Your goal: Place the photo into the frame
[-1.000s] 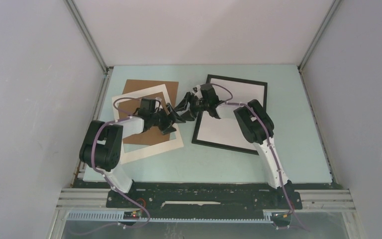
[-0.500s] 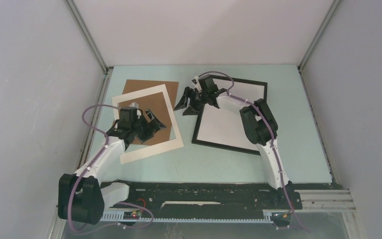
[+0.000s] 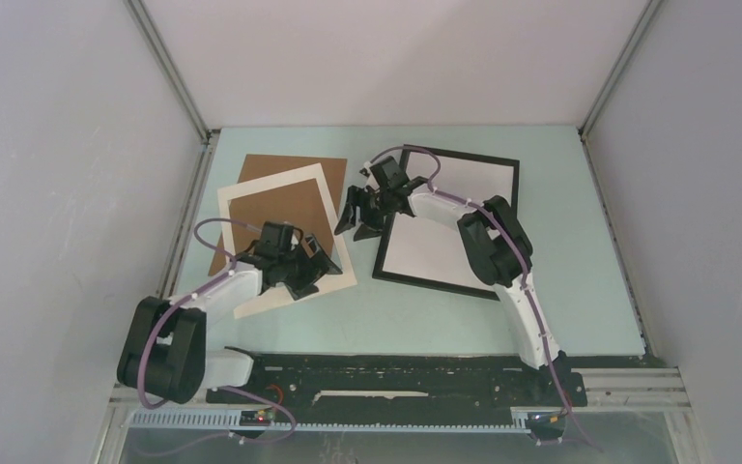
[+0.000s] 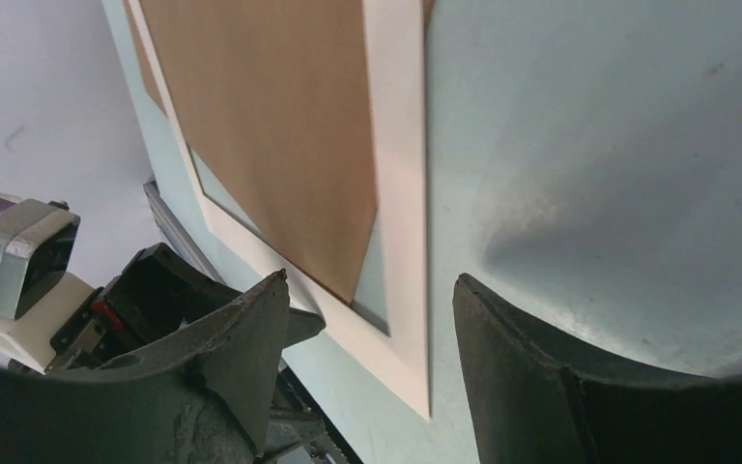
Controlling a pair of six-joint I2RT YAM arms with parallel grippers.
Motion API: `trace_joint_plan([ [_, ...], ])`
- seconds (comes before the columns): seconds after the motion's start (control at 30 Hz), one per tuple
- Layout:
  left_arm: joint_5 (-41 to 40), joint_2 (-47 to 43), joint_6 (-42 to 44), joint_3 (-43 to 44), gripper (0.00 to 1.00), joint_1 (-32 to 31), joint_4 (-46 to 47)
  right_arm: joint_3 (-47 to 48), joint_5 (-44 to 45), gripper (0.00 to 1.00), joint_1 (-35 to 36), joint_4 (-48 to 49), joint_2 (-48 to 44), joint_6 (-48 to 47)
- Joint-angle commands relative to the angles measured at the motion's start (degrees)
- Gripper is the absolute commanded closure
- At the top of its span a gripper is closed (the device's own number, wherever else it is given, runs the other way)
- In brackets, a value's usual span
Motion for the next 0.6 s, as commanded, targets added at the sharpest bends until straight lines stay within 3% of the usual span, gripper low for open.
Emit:
trace_joint_plan([
  [0.0, -1.1, 3.4, -2.7, 0.3, 0.15, -0.2, 3.4, -1.2, 1.0, 0.3, 0.7, -0.6, -0.7, -1.3],
  [0.17, -2.4, 4.0, -3.0, 0.2, 0.15, -0.2, 4.2, -1.6, 1.7, 0.3, 2.5, -0.5, -0.2, -1.4],
  [0.3, -2.0, 6.9, -3.1, 1.0, 0.16, -0.3, 3.8, -3.2, -3.8, 0.3, 3.4, 3.5, 0.8, 1.2],
  [0.57, -1.7, 8.0, -2.8, 0.0, 0.16, -0.4, 5.5, -10.2, -16.4, 0.3, 4.1, 23.7, 0.5, 14.1],
])
